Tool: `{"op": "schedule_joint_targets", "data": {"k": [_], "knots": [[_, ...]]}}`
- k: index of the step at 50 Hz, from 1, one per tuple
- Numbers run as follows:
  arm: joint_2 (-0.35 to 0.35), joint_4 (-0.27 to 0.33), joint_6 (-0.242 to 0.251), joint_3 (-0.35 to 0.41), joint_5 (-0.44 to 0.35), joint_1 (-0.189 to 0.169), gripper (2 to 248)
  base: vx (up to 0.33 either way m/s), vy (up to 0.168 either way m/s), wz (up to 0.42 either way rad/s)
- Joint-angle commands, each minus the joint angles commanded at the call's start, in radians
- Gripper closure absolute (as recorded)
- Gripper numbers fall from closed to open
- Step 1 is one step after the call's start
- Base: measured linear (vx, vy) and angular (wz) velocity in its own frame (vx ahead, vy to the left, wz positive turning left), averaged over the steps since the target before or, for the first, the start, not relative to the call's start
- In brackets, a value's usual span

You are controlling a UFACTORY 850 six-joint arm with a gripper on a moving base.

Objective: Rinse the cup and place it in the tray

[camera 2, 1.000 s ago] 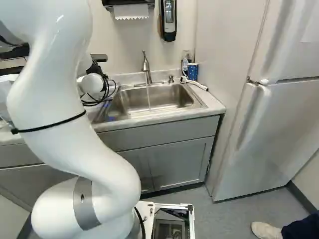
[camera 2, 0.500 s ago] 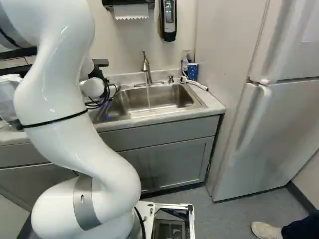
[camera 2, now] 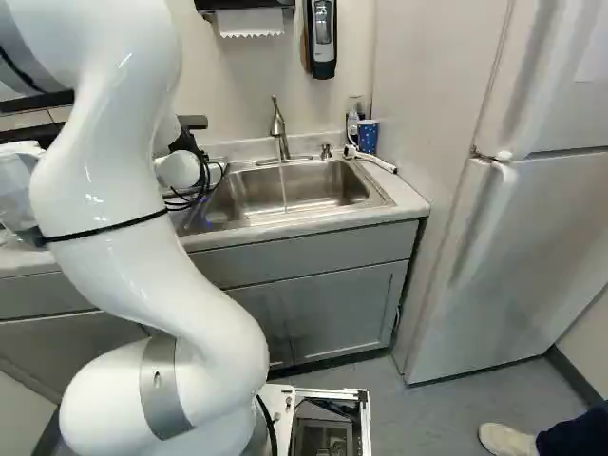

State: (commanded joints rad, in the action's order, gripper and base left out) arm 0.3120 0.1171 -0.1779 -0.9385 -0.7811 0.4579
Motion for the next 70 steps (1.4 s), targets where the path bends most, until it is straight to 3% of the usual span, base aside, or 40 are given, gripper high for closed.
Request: {"op": "schedule_joint_targets", "data": {"k": [4,5,9,10,14,15,19,20,70], "knots": [[0.0,0.0,0.0,0.0,0.0,0.0,129,0.0,0.0,0.0],[0.0,0.0,0.0,0.0,0.0,0.0,100,0.0,0.0,0.0],[0.0,0.0,0.0,0.0,0.0,0.0,100,0.0,0.0,0.0],[0.0,0.0,0.0,0.0,0.0,0.0,65,0.0,0.0,0.0],[0.0,0.0,0.0,0.0,0.0,0.0,65,0.0,0.0,0.0],[0.0,0.0,0.0,0.0,0.0,0.0,29,0.0,0.0,0.0],[0.0,0.0,0.0,0.0,0.0,0.0,29,0.0,0.0,0.0],[0.0,0.0,0.0,0.0,0.0,0.0,3,0.0,0.0,0.0],[-0.066,0.0,0.0,-0.023,0.027,0.0,3,0.0,0.0,0.0]]}}
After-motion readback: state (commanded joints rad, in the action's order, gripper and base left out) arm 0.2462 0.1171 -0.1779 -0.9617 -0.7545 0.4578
